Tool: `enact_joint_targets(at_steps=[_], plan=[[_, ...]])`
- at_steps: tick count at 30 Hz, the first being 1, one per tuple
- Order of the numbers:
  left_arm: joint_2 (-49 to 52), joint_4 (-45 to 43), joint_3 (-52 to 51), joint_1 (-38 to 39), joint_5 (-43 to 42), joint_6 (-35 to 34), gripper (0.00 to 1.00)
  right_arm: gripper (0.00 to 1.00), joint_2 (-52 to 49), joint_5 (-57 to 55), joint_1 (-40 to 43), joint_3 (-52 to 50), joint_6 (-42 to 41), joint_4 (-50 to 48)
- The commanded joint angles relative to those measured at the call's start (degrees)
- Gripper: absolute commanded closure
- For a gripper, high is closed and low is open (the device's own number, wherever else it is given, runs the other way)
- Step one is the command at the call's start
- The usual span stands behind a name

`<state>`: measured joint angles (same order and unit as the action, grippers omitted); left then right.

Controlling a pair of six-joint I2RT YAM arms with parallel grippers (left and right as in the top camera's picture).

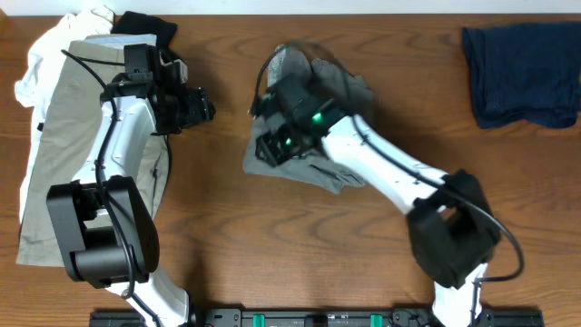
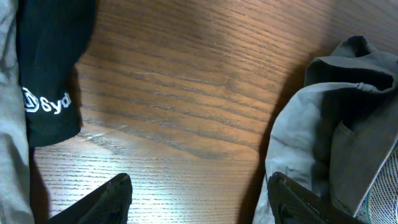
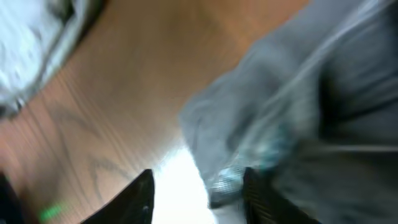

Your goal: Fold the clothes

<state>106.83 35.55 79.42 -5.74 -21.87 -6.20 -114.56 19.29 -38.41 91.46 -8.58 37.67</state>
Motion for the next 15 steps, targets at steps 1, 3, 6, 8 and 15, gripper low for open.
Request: enact_joint_targets(at_steps=[1, 3, 6, 8, 15], plan=[[-1.6, 0.0, 1.1, 0.0, 0.5, -0.1, 0.29, 0.53, 5.6, -4.0, 3.0, 2.7, 0.4, -1.3], [-1.6, 0.0, 1.1, 0.0, 0.5, -0.1, 0.29, 0.52, 5.4, -6.4, 4.2, 2.5, -0.3, -2.8], [-1.6, 0.0, 1.1, 0.0, 0.5, -0.1, 0.29, 0.52, 3.2, -10.8, 5.4, 2.4, -2.4, -5.9], [-1.6, 0.0, 1.1, 0.0, 0.5, -0.1, 0.29, 0.53, 1.0, -13.7, 5.4, 2.4, -3.9, -8.8], [-1.6, 0.7, 1.1, 0.0, 0.5, -0.1, 0.29, 0.58, -6.4, -19.5, 5.3, 2.4, -7.7, -16.8]])
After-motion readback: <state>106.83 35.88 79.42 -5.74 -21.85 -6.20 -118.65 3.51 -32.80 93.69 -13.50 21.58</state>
